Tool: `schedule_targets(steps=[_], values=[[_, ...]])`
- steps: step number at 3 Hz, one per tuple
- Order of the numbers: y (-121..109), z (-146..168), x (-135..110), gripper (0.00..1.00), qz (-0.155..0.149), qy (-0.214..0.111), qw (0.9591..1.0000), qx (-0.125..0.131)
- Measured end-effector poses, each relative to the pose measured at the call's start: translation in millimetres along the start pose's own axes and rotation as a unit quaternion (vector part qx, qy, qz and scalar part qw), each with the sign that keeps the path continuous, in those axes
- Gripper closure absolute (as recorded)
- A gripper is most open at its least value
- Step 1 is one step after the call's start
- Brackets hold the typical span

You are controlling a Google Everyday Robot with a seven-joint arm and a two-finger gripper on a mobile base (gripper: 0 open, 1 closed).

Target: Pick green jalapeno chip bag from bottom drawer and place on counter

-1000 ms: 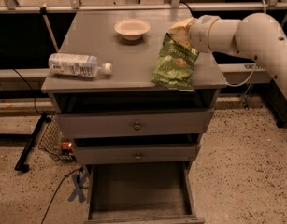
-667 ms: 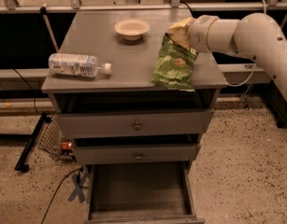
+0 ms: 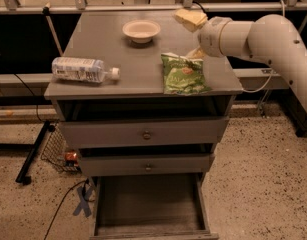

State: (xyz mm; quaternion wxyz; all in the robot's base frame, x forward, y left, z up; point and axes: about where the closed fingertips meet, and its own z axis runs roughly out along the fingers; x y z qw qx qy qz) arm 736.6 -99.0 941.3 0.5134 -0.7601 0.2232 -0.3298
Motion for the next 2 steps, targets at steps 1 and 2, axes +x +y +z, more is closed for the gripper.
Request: schedule_targets(steps=[1, 2], values=[[-0.1, 0.5, -0.5, 0.00, 0.000, -0.001, 1.0000, 0.000], [2.0, -1.3, 6.9, 0.00, -0.007, 0.009, 0.9999, -0.006]])
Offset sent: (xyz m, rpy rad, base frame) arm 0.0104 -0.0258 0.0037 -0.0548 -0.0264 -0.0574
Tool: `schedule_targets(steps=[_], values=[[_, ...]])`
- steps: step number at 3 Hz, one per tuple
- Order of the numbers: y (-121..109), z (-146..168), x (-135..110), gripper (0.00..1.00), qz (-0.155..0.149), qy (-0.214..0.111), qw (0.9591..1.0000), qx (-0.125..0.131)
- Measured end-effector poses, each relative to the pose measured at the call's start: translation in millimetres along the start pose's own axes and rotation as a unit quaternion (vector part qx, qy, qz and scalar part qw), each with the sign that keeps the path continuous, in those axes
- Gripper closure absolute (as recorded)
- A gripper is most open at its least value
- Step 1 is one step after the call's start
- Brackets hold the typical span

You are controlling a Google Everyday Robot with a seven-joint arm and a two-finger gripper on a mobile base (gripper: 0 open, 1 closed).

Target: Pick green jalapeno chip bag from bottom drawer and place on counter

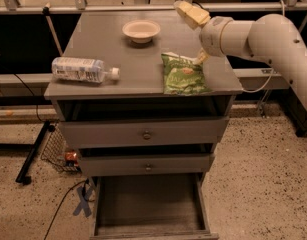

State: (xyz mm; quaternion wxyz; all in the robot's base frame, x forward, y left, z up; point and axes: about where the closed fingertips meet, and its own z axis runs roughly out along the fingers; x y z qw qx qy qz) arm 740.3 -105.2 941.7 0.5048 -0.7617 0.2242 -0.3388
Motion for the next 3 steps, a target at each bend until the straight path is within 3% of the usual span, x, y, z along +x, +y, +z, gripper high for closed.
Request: schedule_targets(steps=[2, 3], values=[[9.7, -21.9, 60.4, 0.00, -0.033, 0.078, 0.9962, -0.018], [23.6, -42.0, 90.5, 0.00, -0.042, 0.123, 0.9907, -0.042]])
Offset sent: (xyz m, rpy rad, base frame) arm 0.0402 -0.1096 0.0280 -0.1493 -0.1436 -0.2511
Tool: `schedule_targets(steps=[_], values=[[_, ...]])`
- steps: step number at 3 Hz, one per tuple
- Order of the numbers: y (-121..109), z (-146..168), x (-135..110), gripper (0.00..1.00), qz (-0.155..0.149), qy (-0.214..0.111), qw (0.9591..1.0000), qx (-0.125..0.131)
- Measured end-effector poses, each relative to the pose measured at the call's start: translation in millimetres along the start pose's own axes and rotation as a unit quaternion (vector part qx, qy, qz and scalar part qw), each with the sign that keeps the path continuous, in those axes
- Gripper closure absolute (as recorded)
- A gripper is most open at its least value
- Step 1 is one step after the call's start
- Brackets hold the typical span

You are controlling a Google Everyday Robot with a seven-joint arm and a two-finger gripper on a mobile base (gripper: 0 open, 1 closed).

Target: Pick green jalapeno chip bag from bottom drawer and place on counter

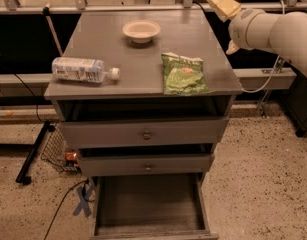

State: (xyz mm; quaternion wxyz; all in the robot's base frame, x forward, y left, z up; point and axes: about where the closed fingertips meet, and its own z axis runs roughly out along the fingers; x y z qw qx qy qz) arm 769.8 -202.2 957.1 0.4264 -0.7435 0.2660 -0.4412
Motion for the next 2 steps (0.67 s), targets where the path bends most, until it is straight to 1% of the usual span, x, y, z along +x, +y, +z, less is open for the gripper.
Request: schedule_targets(steps=[1, 2], values=[[12.8, -20.2, 30.1, 0.00, -0.003, 0.046, 0.9987, -0.019], [16.0, -22.8, 35.5, 0.00, 0.002, 0.055, 0.9983, -0.022]])
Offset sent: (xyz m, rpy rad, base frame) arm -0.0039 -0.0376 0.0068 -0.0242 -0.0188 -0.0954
